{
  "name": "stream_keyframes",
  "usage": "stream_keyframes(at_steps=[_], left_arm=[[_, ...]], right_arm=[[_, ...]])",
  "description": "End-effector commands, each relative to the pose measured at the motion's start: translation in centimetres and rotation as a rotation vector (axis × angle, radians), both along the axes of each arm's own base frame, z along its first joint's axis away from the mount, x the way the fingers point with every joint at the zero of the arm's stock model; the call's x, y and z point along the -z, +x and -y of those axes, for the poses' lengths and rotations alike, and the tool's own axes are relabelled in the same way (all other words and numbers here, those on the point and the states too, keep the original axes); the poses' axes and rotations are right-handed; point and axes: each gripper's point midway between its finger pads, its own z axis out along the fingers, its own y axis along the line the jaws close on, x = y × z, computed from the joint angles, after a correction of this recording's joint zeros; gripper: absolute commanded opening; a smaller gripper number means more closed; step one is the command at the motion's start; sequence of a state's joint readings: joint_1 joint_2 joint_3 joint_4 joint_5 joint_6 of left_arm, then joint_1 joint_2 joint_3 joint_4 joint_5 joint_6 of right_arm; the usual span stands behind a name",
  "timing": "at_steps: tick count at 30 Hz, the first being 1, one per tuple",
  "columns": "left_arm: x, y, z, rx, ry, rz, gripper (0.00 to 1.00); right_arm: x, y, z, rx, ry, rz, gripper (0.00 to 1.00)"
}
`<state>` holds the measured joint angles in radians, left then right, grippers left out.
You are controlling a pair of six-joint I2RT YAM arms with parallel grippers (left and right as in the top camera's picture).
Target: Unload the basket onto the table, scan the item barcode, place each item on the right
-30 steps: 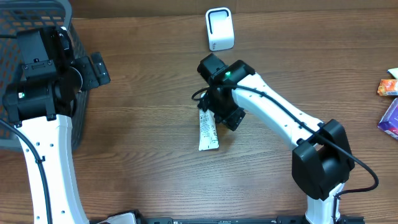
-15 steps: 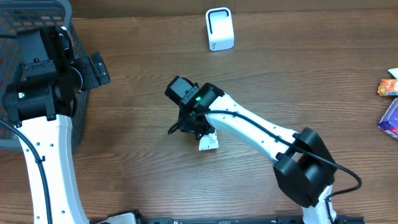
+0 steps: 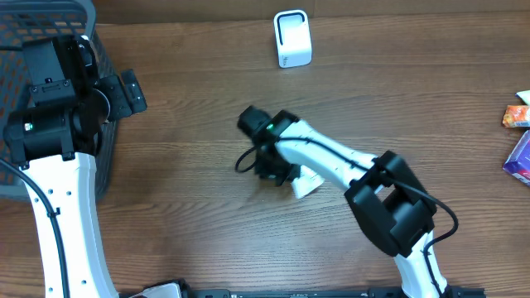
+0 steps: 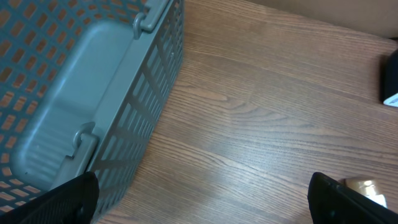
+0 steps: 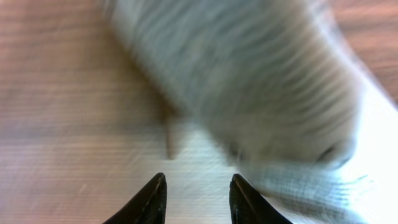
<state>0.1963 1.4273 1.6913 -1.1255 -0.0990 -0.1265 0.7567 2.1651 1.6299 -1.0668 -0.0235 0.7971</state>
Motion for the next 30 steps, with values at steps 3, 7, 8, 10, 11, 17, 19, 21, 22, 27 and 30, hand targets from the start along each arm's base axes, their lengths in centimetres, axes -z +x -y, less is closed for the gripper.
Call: stream_keyframes(at_steps=[3,7,8,10,11,17,19,21,22,27,30], left_arm=[[-0.8,0.1,-0.2,0.006,0.02,0.017,1.0],[-0.8,0.1,-0.2,0.006,0.02,0.017,1.0],[-0.8,0.1,-0.2,0.006,0.02,0.017,1.0],[-0.8,0.1,-0.2,0.006,0.02,0.017,1.0],[-0.8,0.1,-0.2,0.005,0.02,0.017,1.0],[-0.8,0.1,-0.2,0.006,0.02,0.017,1.0],[-0.8,0.1,-0.2,0.006,0.02,0.017,1.0],[-0.8,0.1,-0.2,0.006,0.02,0.017,1.0],[-0.8,0.1,-0.2,0.006,0.02,0.017,1.0],[-0.8,0.1,-0.2,0.006,0.02,0.017,1.0],[-0.8,0.1,-0.2,0.005,0.02,0.017,1.0]], right_arm=[[-0.2,3.4,4.0,0.037,-0.042,0.041,0.37],[-0.8,1.6,4.7,0.032,-0.024,-0.058,0.91],[-1.0,1.1,4.6,0.028,-0.031,-0.071,0.99],[-2.3,-0.3,4.4,0.043,-0.046,-0.084,1.0],[-3.1,-0.7,4.4,0.08,-0.047,-0.084,1.0],[-7.4,0.0,5.3,0.44,0.007,-0.037,1.0],[-7.6,0.7,6.2,0.523,0.008,-0.036,1.0],[-7.5,1.3,7.9,0.65,-0.002,-0.062,1.0],[-7.5,1.7,8.6,0.701,-0.004,-0.069,1.0],[-7.3,2.5,10.8,1.148,-0.014,-0.139,1.0],[-6.8,2.9,10.5,1.359,-0.016,-0.148,1.0]])
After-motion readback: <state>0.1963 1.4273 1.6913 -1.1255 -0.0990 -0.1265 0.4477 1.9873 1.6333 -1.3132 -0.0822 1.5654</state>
